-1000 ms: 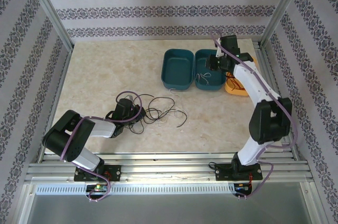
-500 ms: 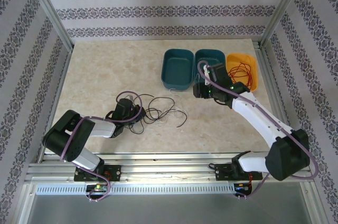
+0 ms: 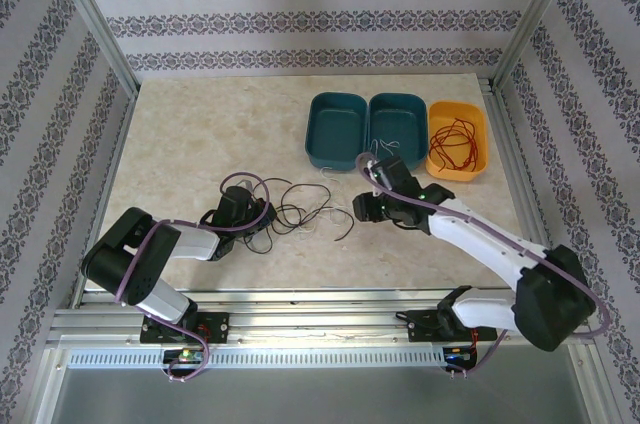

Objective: Untangle the cables

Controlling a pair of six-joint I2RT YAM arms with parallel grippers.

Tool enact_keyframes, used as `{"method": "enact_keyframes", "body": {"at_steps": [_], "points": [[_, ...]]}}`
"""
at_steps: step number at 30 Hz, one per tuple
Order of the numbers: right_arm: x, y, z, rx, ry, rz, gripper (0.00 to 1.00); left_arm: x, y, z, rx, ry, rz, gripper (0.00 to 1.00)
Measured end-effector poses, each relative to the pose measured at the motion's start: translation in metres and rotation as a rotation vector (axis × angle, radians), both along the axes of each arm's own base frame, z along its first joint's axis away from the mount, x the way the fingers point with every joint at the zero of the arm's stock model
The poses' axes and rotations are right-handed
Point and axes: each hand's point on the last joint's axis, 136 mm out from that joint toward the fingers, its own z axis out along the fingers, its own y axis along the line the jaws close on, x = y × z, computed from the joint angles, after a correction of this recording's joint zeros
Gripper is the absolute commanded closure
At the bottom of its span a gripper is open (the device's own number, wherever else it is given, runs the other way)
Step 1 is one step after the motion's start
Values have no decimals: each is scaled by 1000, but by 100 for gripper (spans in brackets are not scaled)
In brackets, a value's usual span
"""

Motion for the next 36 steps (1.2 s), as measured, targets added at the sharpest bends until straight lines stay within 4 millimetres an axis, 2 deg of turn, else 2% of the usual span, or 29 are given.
{"method": "enact_keyframes", "body": {"at_steps": [2,7,13,18,22,24,30,33,36], "points": [[0,6,-13,-12,30,11,60,0,0,0,0,0,-1,100],[1,15,-38,-42,104,29,60,0,0,0,0,1,-1,100],[6,31,-47,-50,127,58,61,1,-1,0,-4,-1,-3,100],[11,35,-58,-65,154,62,61,2,-2,0,-6,-4,-4,100],[13,37,-66,-81,172,65,79,2,-2,0,-8,-5,-6,100],[14,38,-66,-79,173,62,85,2,-2,0,-9,-6,-6,100],[19,39,-58,-72,148,53,96,2,-3,0,-10,-7,-7,100],[21,38,-45,-64,116,47,97,4,-4,0,-14,-7,-11,100],[23,37,-22,-37,59,41,97,5,-6,0,-17,-7,-15,100]]}}
